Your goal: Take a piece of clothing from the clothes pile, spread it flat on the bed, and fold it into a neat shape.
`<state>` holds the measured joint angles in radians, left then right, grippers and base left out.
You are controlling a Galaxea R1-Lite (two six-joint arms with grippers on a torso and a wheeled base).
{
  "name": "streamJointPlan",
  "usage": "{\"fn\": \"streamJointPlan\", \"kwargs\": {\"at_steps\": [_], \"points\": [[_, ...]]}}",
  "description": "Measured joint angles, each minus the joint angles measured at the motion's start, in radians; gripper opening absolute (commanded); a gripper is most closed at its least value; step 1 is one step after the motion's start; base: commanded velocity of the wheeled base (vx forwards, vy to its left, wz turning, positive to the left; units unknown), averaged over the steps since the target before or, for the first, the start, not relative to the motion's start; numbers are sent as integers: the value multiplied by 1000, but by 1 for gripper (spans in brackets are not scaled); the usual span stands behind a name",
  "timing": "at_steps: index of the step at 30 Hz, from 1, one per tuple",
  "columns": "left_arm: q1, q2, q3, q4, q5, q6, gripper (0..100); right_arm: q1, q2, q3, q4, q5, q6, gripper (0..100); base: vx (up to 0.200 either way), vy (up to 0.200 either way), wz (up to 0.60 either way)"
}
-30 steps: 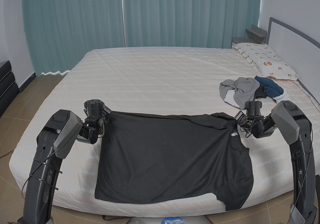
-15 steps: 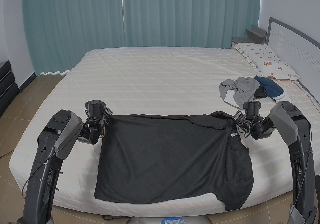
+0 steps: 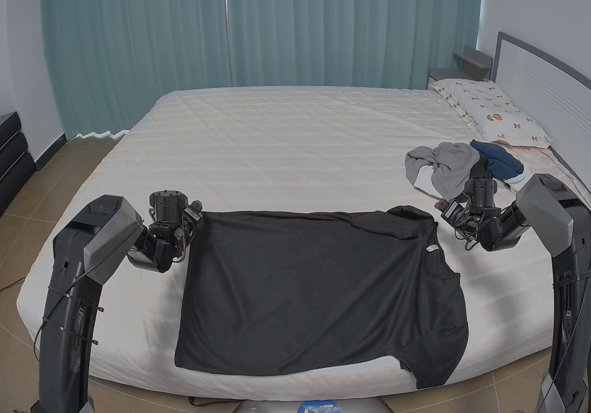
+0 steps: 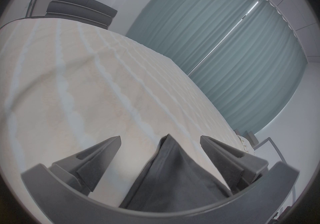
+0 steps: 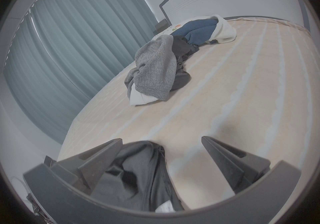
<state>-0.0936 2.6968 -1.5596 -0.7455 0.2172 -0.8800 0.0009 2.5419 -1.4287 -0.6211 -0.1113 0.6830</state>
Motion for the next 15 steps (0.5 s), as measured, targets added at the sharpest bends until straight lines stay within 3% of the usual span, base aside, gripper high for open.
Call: {"fn": "streamJointPlan", "kwargs": {"at_steps": [7,15], "points": [[-1,-161,248,-83,-73,-2,100,-2,-149,278,-12,74,-17,100,0,0,0],[-12,-317,488,-124,-126,-11,100,2,-327,642,-153,136,-35,100,0,0,0]]}}
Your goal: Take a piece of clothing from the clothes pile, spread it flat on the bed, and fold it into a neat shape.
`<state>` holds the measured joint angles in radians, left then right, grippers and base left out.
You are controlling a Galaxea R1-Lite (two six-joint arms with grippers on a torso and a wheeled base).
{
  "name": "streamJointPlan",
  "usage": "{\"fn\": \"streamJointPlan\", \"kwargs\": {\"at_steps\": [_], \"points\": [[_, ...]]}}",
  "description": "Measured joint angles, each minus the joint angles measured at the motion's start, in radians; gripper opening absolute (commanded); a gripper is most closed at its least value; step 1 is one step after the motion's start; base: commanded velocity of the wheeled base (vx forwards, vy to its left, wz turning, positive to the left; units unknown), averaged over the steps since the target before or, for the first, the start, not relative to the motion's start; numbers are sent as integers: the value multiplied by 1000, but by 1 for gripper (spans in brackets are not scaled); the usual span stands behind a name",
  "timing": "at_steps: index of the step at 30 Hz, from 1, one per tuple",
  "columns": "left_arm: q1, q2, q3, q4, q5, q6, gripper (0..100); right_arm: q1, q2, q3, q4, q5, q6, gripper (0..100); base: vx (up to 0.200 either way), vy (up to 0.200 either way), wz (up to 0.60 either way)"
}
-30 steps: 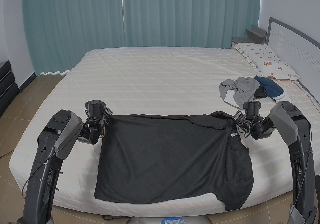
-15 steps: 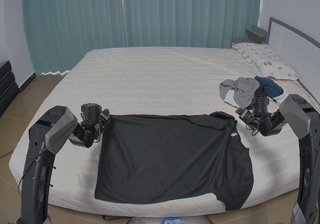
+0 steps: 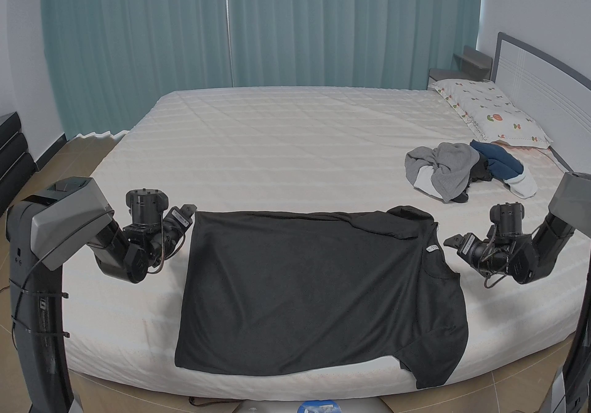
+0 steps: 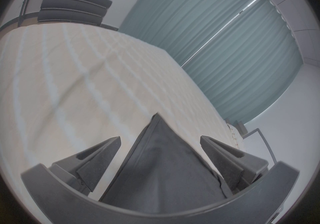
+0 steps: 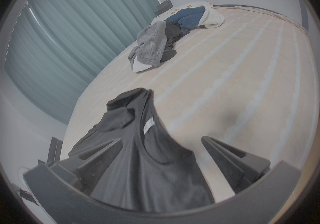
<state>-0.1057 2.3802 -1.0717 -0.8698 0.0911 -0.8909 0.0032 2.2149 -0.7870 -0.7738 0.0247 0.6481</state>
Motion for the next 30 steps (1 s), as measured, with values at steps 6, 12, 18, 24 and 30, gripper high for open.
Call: {"fn": "streamJointPlan", "kwargs": {"at_steps": [6,12,18,24,30], "points": [[-24,-107,251,-28,-30,-43,100,0,-82,272,-200,96,-13,100,-33,0,0],[-68,-194,494,-170,-53,-89,100,-3,-126,487,-389,210,-20,100,-200,0,0],[-114,-227,649,-353,-69,-113,100,-6,-133,596,-464,261,-18,100,-67,0,0],[-124,-218,707,-387,-78,-133,100,-9,-116,618,-471,270,-15,100,0,0,0],[-140,-216,716,-387,-99,-191,100,-8,-104,624,-472,271,-13,100,0,-133,0]]}}
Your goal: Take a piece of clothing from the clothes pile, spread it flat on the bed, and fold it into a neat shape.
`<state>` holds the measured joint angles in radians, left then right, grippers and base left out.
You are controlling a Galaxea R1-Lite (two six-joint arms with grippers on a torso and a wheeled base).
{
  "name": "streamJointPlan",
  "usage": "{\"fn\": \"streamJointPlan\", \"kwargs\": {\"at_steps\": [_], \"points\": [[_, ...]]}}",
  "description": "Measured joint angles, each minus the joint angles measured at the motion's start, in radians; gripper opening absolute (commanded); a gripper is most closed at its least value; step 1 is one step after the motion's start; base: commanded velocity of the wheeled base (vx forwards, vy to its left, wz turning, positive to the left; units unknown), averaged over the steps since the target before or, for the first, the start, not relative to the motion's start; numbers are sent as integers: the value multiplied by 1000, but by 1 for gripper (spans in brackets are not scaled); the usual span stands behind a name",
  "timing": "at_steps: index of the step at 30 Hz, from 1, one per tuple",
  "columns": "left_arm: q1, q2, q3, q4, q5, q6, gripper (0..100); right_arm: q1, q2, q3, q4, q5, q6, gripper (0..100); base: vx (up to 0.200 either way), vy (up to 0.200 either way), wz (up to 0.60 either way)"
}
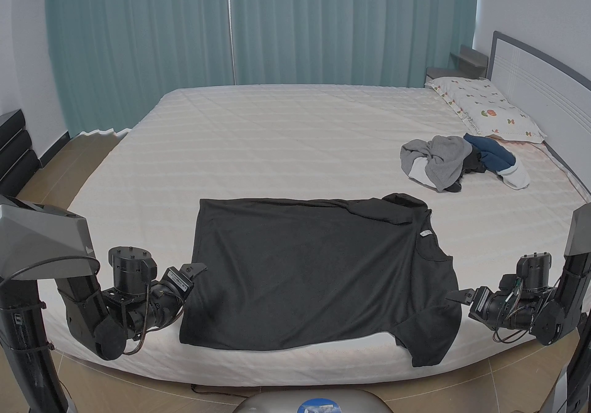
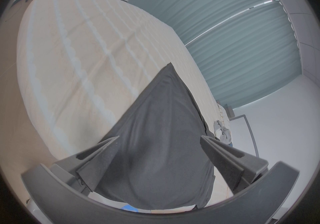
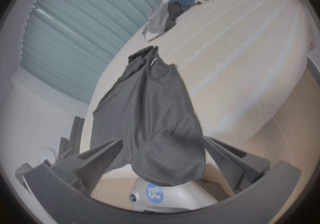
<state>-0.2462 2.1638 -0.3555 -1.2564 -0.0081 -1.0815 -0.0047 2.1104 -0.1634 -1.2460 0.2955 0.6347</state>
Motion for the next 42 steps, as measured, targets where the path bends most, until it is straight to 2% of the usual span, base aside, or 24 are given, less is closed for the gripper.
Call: {"fn": "streamJointPlan", "kwargs": {"at_steps": [7,11,16,20,25,29,34,42], "points": [[-22,0,11,1,1,-2,100,12,26,7,-25,-2,-10,100,0,-200,0],[-27,0,18,0,4,-1,100,11,53,7,-97,-4,-10,100,0,-200,0],[-17,-3,28,-2,2,6,100,29,109,13,-198,-14,-16,100,0,0,0],[32,-5,29,-6,-22,18,100,66,150,12,-231,-17,-49,100,0,0,0],[113,-14,22,-23,-123,25,100,120,200,-11,-247,-17,-94,100,0,0,0],[180,-20,20,-52,-168,27,100,151,237,-66,-243,-17,-104,100,0,0,0],[215,-16,13,-85,-178,30,100,178,286,-97,-261,-17,-107,100,0,0,0],[226,17,-9,-87,-181,30,100,189,345,-94,-313,-19,-113,100,0,0,0]]}}
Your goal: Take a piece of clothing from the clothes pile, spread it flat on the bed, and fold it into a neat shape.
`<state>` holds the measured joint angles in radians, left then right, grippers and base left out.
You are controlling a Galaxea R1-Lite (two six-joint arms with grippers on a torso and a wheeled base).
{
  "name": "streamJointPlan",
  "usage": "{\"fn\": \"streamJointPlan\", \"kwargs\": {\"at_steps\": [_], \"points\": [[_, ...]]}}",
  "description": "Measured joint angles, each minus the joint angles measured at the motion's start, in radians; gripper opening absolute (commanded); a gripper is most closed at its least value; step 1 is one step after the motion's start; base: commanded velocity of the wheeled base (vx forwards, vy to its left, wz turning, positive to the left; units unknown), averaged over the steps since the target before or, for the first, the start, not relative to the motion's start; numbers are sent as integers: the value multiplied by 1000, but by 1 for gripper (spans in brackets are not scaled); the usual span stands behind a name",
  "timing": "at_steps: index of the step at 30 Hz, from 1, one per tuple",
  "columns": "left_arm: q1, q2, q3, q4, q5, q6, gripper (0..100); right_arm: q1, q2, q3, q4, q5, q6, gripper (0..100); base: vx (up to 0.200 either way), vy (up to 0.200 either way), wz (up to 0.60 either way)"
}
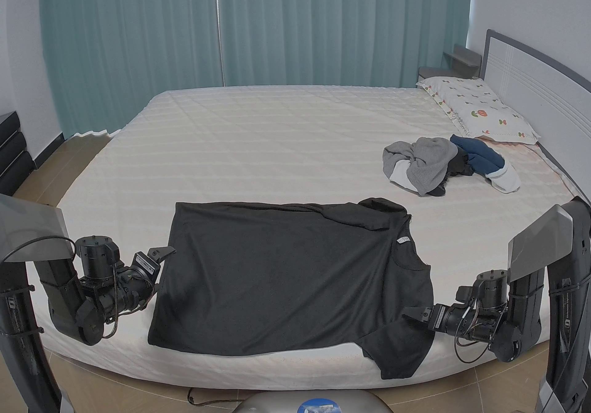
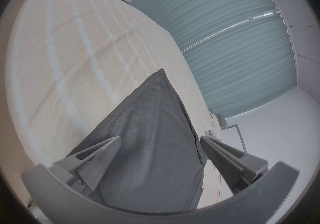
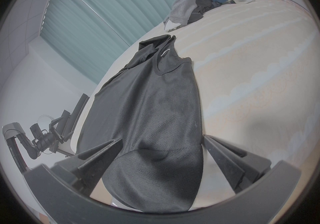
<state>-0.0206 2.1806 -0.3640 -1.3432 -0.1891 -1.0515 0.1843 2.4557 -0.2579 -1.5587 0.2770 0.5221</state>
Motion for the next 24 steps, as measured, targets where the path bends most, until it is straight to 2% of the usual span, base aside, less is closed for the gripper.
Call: {"fn": "streamJointPlan", "kwargs": {"at_steps": [3,4,10,16,24], "points": [[1,13,-8,0,0,0,100,0,7,3,-1,0,0,100,0,0,0],[1,17,-10,0,1,0,100,0,8,5,-1,0,-1,0,0,0,0],[1,34,-16,0,2,0,100,-11,9,24,9,-9,-18,0,0,0,0],[1,43,-17,1,2,1,100,-36,9,58,9,-12,-87,0,0,0,0],[1,58,-19,1,2,33,100,-63,4,107,6,-12,-119,0,0,0,0]]}}
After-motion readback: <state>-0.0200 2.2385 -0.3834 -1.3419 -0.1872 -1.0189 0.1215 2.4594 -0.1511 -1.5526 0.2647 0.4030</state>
